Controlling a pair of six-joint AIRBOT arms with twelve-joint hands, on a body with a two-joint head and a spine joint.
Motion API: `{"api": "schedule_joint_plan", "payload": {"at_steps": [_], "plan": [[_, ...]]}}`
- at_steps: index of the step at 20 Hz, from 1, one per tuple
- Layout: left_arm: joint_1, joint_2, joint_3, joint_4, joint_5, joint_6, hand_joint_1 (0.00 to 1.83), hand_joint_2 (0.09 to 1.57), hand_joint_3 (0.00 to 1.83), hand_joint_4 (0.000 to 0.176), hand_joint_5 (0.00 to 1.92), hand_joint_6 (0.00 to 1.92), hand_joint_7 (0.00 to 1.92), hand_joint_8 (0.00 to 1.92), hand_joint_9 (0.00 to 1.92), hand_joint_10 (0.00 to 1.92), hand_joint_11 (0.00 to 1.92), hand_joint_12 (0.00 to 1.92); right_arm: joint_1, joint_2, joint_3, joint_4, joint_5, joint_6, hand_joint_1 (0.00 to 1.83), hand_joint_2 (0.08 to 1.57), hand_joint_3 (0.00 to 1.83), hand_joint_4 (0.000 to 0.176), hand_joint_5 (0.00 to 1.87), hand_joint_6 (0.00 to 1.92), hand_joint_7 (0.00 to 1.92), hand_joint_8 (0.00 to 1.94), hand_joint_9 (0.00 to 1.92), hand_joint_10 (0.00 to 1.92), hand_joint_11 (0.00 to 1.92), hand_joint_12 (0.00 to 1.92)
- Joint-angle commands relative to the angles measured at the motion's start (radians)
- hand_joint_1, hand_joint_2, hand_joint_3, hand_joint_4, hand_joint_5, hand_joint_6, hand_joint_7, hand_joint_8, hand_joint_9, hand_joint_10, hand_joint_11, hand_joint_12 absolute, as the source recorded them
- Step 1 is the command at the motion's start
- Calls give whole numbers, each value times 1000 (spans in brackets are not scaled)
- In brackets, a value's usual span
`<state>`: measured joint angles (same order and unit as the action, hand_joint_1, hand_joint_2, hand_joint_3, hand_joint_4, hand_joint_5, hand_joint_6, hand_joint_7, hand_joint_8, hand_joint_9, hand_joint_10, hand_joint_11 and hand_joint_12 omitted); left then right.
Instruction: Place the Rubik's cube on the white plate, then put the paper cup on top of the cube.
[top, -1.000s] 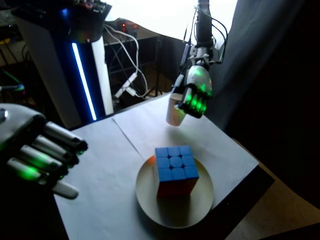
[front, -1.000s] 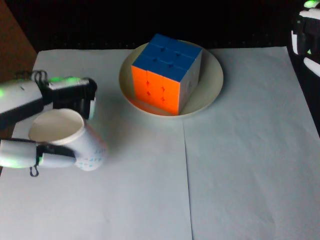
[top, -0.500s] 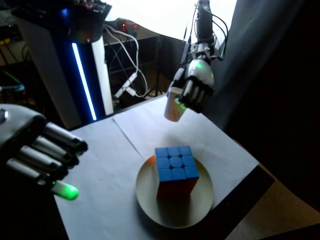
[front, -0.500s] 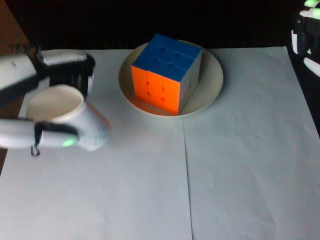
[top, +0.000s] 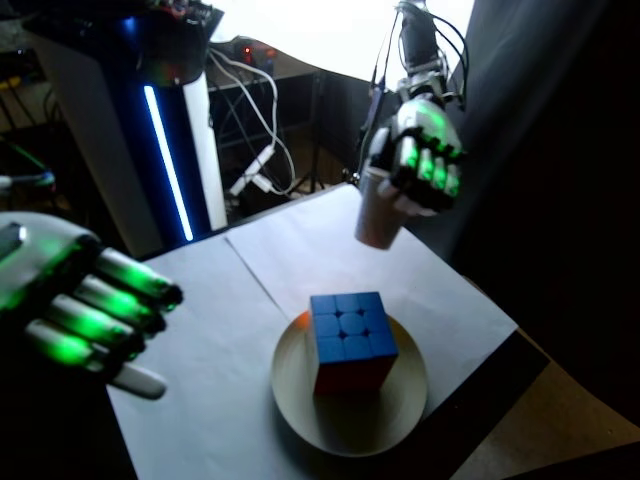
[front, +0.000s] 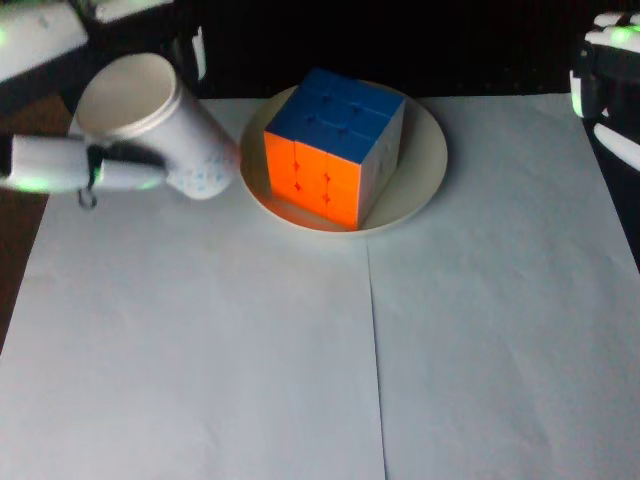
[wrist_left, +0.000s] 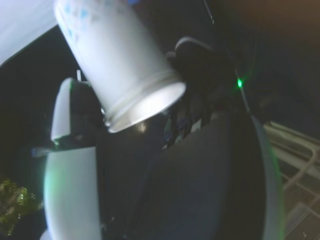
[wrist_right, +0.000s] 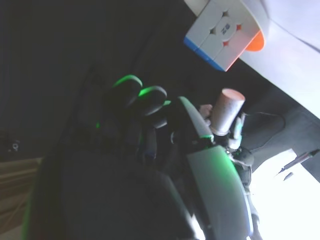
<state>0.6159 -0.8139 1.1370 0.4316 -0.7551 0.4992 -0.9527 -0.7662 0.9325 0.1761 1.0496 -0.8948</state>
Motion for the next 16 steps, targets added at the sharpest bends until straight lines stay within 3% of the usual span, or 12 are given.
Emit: {"api": "schedule_joint_plan", "payload": {"at_steps": [1, 3, 4, 5, 7, 9, 10, 11, 12, 13, 14, 16], "plan": [[-29, -13, 10, -18, -80, -13, 1250, 1174, 0, 26, 175, 1740, 230, 1876, 455, 1921, 630, 1921, 4, -1, 5, 9, 127, 0, 1008, 1421, 0, 0, 400, 1822, 554, 1712, 371, 1790, 373, 1921], [-74, -42, 36, 16, -51, -33, 1270, 1139, 0, 11, 223, 1669, 224, 1873, 508, 1921, 670, 1921, 4, -3, 5, 9, 127, 0, 1003, 1430, 1, 0, 375, 1818, 549, 1753, 396, 1816, 453, 1921], [-93, -54, 47, 28, -43, -40, 1219, 1156, 0, 32, 208, 1668, 215, 1898, 496, 1921, 667, 1921, 4, -4, 5, 9, 127, 0, 996, 1436, 2, 0, 368, 1817, 540, 1780, 380, 1838, 422, 1921], [-108, -64, 54, 39, -31, -41, 1246, 1237, 123, 50, 193, 1649, 487, 1748, 575, 1921, 765, 1921, 4, -5, 5, 9, 127, 0, 995, 1435, 1, 0, 375, 1827, 538, 1765, 360, 1821, 384, 1921], [-144, -88, 73, 58, -10, -45, 1255, 1208, 239, 60, 173, 1557, 586, 1686, 690, 1921, 925, 1921, 4, -6, 5, 9, 127, 0, 1002, 1430, 0, 0, 384, 1847, 541, 1723, 366, 1750, 353, 1921], [-184, -111, 90, 82, 13, -51, 1245, 1232, 218, 62, 190, 1610, 561, 1700, 542, 1921, 793, 1921, 4, -7, 5, 9, 127, 0, 1004, 1427, 0, 0, 387, 1853, 544, 1704, 365, 1743, 349, 1921], [-210, -130, 105, 110, 29, -72, 1186, 1010, 343, 37, 209, 1641, 213, 1787, 450, 1921, 662, 1921, 3, -8, 5, 9, 127, 0, 1000, 1432, 1, 0, 375, 1836, 541, 1741, 371, 1787, 398, 1921], [-223, -140, 114, 127, 38, -86, 1187, 956, 439, 39, 208, 1654, 197, 1804, 454, 1921, 664, 1921, 2, -9, 5, 9, 127, 0, 1000, 1432, 1, 0, 372, 1835, 542, 1745, 374, 1793, 407, 1921], [-243, -158, 131, 159, 55, -108, 1193, 898, 531, 99, 210, 1671, 210, 1763, 395, 1921, 584, 1921, 1, -9, 6, 9, 127, 0, 997, 1438, 2, 0, 360, 1842, 542, 1759, 373, 1797, 409, 1921], [-272, -183, 155, 200, 74, -143, 1268, 1158, 311, 90, 253, 1628, 579, 1674, 506, 1921, 715, 1921, 1, -11, 7, 9, 127, 0, 996, 1437, 1, 0, 363, 1849, 540, 1750, 356, 1782, 359, 1921], [-295, -202, 171, 226, 86, -161, 1274, 1197, 227, 89, 258, 1626, 602, 1650, 556, 1921, 754, 1921, 0, -12, 7, 9, 127, 0, 998, 1434, 0, 0, 376, 1844, 540, 1743, 361, 1778, 357, 1921], [-316, -230, 187, 241, 97, -167, 1275, 1166, 275, 130, 208, 1645, 623, 1635, 431, 1921, 352, 1921, 0, -16, 9, 10, 127, 0, 1006, 1426, 0, 0, 385, 1833, 552, 1718, 377, 1758, 379, 1921]]}}
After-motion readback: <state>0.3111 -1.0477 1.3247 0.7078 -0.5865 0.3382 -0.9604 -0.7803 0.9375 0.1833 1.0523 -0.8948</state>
